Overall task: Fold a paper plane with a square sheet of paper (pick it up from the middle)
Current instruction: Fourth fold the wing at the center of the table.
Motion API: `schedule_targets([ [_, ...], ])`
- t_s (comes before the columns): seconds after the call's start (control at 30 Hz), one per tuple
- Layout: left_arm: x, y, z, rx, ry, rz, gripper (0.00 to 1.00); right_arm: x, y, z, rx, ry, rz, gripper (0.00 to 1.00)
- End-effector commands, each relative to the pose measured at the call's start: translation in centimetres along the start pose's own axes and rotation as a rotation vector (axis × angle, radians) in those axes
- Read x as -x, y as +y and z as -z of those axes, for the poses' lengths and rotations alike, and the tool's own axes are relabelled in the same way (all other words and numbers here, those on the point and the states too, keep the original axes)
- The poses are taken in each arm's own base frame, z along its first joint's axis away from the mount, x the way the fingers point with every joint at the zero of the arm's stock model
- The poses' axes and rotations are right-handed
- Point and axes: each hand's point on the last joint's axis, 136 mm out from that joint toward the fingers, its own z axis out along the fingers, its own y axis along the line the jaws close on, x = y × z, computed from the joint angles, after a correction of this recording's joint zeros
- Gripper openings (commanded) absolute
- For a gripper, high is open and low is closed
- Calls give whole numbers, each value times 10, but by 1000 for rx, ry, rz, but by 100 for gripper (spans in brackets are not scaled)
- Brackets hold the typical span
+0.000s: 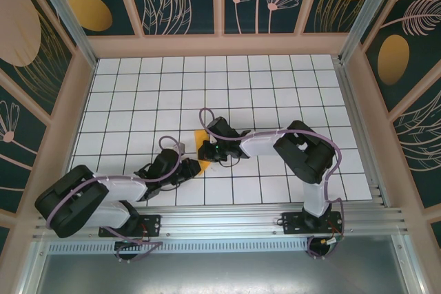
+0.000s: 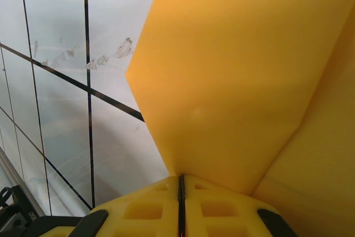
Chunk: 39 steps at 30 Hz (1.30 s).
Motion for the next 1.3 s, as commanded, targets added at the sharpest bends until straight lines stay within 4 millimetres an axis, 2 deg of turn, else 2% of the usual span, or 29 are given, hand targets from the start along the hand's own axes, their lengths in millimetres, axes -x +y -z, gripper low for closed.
schedule_targets([
  [0.0, -1, 2, 0, -22, -3, 18, 14, 1, -9, -4, -33, 9, -3, 12],
  [0.33, -27, 31, -1, 33, 91, 82, 10, 11, 8, 5, 11, -20, 13, 12],
  [0.5, -32, 40, -2, 72, 110, 77, 9, 19, 22, 19, 40, -56, 31, 13],
  [0.63, -32, 45, -2, 96, 111, 78, 8, 22, 24, 29, 45, -76, 36, 13],
  [1.03, -30, 43, -4, 112, 114, 61, 7, 28, -17, 6, -26, -50, -22, 12],
  [1.13, -28, 37, -3, 93, 107, 54, 8, 23, -30, 1, -66, -31, -37, 12],
  [1.27, -19, 18, 0, 41, 85, 32, 14, 18, -35, -1, -72, -22, -45, 12],
])
